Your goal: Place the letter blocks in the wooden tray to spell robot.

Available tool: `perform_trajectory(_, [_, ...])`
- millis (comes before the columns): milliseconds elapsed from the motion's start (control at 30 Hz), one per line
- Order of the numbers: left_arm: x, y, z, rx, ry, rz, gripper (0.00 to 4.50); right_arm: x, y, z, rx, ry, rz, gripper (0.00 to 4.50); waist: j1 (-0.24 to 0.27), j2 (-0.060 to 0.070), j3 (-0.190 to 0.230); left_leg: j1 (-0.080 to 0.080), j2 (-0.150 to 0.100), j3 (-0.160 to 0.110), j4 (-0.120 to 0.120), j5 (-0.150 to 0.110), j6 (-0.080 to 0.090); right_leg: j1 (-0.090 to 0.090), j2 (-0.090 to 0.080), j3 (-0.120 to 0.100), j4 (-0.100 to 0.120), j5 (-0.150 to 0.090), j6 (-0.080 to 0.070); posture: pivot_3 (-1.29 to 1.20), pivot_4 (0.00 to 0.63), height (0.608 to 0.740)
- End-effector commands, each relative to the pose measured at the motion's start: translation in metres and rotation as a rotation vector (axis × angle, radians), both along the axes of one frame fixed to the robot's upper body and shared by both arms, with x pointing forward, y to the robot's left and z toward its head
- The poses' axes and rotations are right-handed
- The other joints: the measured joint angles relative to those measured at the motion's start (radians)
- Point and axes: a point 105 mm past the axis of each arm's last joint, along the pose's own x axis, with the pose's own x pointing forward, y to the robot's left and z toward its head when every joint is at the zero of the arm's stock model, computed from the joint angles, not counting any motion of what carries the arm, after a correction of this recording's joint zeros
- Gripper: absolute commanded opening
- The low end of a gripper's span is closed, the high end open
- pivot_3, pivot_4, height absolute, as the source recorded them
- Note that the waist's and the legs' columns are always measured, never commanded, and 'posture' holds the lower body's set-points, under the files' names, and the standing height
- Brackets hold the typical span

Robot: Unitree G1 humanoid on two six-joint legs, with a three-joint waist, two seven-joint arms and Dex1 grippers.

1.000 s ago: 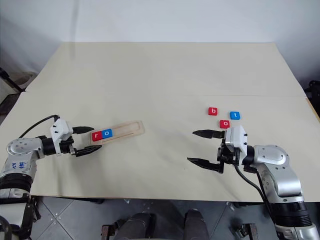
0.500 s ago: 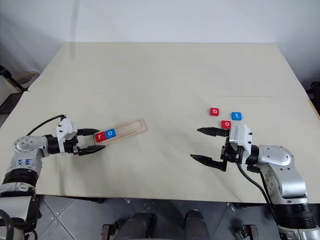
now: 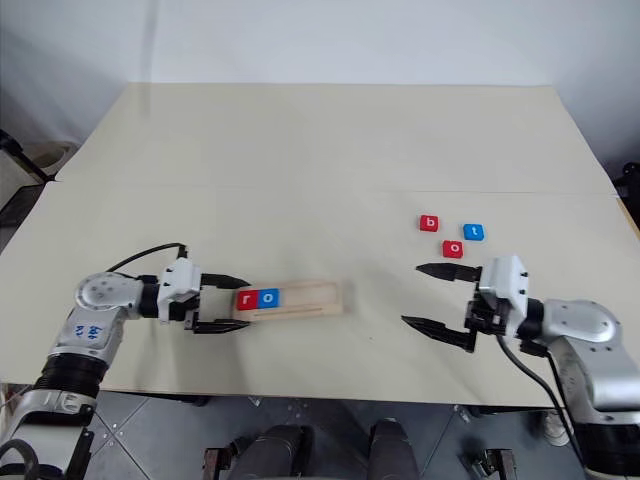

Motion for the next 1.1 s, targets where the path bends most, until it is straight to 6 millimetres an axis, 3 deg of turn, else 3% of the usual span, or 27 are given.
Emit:
perform_trajectory(33, [0.004,-0.031,0.009,-0.004,-0.037,-0.067,3.45,-0.015,-0.013,0.006,-0.018,-0.009,-0.033,4.5,0.0,0.0,0.0,0.0,0.0,0.0,0.0,0.0,0.0,0.0,0.0,0.0,0.0,0.0,0.0,0.0,0.15,0.74])
perform_trajectory(200, [0.012,-0.059,0.004,0.001,-0.049,-0.098,3.45,-0.036,-0.028,-0.001,-0.035,0.029,-0.121,4.5,0.013,-0.001,0.001,0.0,0.0,0.002,0.001,0.0,0.0,0.0,0.001,0.001,0.0,0.0,0.001,0.0,0.15,0.74])
perform_trajectory(433, [0.012,-0.054,-0.003,0.033,-0.012,-0.116,3.45,-0.057,-0.027,-0.001,-0.029,0.061,-0.168,4.5,0.011,-0.002,0.001,0.001,0.001,0.003,0.0,0.0,0.0,0.0,0.002,0.003,0.0,0.0,0.001,0.0,0.15,0.74])
perform_trajectory(767, [0.028,-0.075,-0.013,0.06,0.019,-0.153,3.45,-0.064,-0.022,-0.004,-0.02,0.085,-0.165,4.5,0.025,-0.003,0.002,0.001,0.0,0.003,0.002,0.0,0.001,0.002,0.002,0.003,-0.001,0.002,0.003,0.0,0.15,0.74])
perform_trajectory(1100, [0.039,-0.1,-0.019,0.081,0.033,-0.171,3.45,-0.077,-0.026,-0.008,-0.004,0.077,-0.268,4.5,0.028,-0.003,0.002,0.002,-0.001,0.003,0.003,0.0,0.002,0.005,0.002,0.003,-0.002,0.002,0.004,0.0,0.15,0.74])
